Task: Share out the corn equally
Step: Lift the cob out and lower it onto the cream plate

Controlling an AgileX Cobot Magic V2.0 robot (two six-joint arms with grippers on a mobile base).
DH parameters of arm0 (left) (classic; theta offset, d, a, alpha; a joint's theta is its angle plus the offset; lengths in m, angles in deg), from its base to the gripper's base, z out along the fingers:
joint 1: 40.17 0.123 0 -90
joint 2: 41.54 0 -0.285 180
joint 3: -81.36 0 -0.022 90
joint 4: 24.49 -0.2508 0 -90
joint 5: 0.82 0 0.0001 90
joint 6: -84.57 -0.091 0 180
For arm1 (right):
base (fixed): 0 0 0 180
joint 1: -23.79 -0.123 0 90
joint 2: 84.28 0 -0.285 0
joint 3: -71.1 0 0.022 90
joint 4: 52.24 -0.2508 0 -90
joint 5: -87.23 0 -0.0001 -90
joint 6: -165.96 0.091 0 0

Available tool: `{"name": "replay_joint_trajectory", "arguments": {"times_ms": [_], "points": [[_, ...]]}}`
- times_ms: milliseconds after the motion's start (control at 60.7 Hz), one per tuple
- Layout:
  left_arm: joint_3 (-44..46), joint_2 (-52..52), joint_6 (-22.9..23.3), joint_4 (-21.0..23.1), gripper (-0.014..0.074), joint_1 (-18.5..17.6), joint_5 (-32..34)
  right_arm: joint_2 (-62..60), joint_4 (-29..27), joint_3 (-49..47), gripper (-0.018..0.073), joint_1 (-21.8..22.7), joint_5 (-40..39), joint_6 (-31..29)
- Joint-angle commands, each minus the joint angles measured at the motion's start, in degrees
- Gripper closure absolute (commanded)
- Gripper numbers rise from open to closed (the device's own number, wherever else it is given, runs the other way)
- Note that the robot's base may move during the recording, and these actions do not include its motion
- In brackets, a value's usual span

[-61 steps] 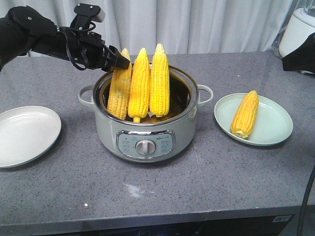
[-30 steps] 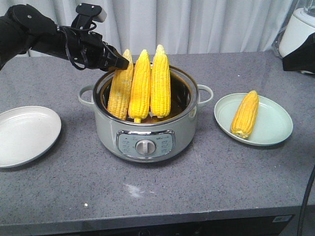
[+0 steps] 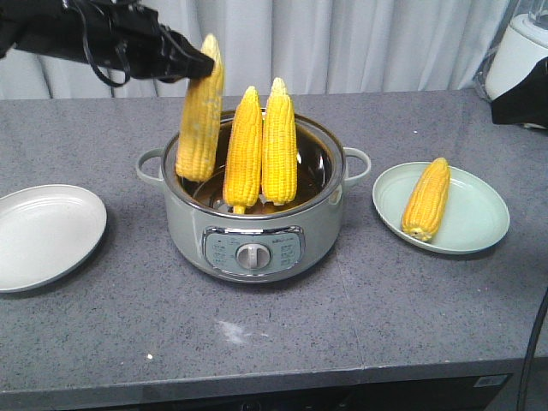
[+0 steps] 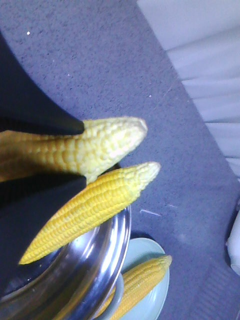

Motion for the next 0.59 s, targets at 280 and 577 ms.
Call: {"name": "replay_joint_trajectory", "arguments": {"times_ms": [280,577], "points": [[14.4,-4.9,14.4,-16.0,0.0511,-0.1,-2.3,-1.4,-1.8,-1.4,-0.0034,0.0,-2.4,-0.2],[16.3,-4.2,30.8,-41.5,0.051,-0.1,-18.0,-1.4,-1.8,-1.4,-0.0034,0.0,-2.4,-0.2]]}}
